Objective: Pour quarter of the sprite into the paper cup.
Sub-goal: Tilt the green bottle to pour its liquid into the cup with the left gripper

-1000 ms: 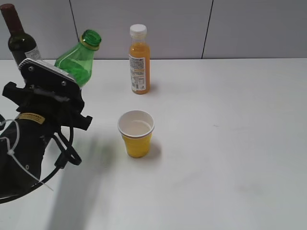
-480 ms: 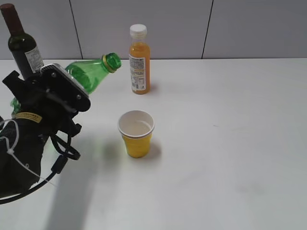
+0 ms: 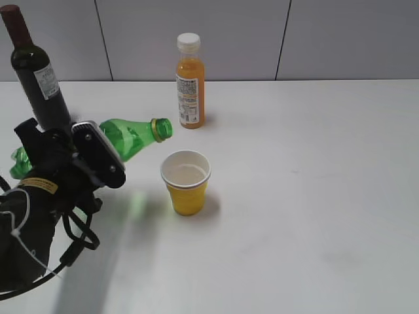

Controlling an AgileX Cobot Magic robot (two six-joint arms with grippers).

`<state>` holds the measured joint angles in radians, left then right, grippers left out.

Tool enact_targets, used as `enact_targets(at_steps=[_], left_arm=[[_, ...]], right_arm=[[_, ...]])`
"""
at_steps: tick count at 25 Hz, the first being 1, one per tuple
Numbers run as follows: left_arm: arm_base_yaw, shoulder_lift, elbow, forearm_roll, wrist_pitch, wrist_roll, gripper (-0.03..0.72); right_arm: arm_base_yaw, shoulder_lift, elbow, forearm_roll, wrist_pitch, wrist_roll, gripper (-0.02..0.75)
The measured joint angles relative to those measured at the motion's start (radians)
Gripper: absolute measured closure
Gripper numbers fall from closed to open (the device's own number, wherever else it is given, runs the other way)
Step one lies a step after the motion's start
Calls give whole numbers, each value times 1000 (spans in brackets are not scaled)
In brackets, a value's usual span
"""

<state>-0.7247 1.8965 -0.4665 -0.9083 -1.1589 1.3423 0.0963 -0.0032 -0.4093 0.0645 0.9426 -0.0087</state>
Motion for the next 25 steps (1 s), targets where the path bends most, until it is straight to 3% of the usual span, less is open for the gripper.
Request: enact_targets(at_steps=[18,25], left_arm=[[43,26,2,102,-1,77,223],[43,26,2,94,-1,78,223]], right_arm=[[0,0,0,0,0,-1,148],[0,0,0,0,0,-1,148]])
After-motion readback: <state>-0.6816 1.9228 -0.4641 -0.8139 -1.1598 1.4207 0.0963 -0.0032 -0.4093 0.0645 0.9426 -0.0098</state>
